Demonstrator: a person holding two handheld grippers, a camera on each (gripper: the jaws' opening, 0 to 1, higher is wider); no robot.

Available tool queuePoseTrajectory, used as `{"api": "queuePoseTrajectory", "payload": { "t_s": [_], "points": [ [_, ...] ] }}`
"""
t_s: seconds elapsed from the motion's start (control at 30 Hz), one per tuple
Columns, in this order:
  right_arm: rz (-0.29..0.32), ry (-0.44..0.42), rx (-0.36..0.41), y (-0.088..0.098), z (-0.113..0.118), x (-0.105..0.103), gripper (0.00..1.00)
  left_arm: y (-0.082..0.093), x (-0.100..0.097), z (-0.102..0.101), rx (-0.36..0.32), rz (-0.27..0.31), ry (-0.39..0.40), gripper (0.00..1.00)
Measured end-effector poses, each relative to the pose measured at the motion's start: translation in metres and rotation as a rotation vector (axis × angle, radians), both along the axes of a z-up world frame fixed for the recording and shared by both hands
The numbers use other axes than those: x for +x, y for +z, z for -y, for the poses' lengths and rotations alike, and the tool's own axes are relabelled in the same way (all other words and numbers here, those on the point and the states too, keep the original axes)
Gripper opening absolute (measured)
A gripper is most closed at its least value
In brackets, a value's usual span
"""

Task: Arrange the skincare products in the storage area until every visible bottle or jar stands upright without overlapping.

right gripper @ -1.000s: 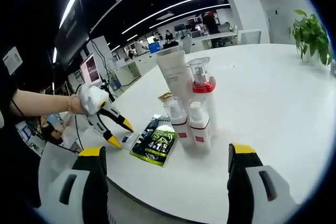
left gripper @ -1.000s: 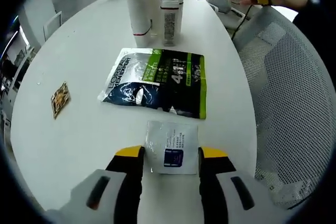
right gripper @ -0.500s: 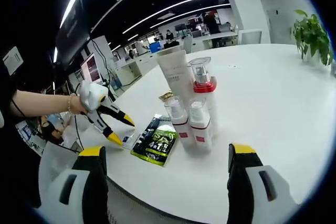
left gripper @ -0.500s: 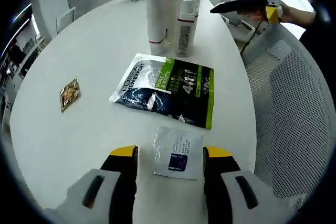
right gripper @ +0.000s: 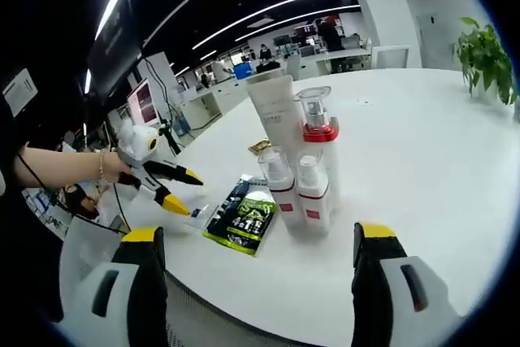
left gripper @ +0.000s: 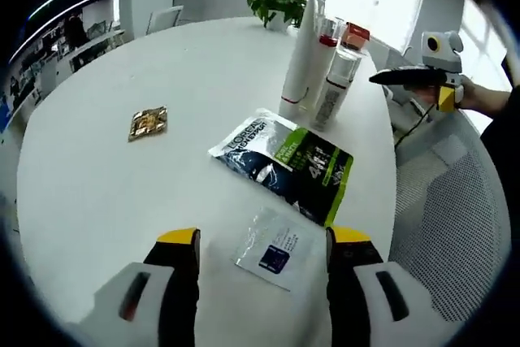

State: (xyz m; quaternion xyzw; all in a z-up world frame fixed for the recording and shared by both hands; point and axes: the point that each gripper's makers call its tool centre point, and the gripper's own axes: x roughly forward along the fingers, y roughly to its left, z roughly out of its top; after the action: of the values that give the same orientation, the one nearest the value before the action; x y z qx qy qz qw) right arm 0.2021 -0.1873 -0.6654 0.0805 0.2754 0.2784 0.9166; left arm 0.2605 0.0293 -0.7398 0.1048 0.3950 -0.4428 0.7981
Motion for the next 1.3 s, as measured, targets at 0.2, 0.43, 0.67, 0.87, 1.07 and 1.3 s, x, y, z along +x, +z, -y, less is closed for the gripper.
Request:
{"api": "queuePoseTrajectory", "payload": {
  "t_s": [0.2,0.43,0.67,0.87,1.07,1.3],
  "points": [
    [-0.002,0.007,-0.002,0.0,0.0,-0.001,0.96,0.012,-0.013,0.003,-0.113,-0.012,0.137,0.65],
    [-0.005,0.019,-0.007,-0.001,-0.002,-0.001,0.96,0.017,-0.023,-0.014,-0.135,0.007,0.254,0.81],
    [-0.008,0.03,-0.012,-0.002,-0.004,-0.002,0.96,0.021,-0.039,-0.021,-0.161,0.008,0.314,0.88],
    [-0.011,0.032,-0.013,-0.003,-0.004,-0.003,0.96,0.022,-0.051,-0.027,-0.177,-0.004,0.356,0.9],
    [-0.013,0.038,-0.014,-0.003,-0.005,-0.003,0.96,0.024,-0.059,-0.027,-0.182,-0.005,0.367,0.91],
    [-0.012,0.04,-0.016,-0.003,-0.005,-0.003,0.96,0.022,-0.059,-0.033,-0.175,-0.007,0.386,0.9]
  ]
}}
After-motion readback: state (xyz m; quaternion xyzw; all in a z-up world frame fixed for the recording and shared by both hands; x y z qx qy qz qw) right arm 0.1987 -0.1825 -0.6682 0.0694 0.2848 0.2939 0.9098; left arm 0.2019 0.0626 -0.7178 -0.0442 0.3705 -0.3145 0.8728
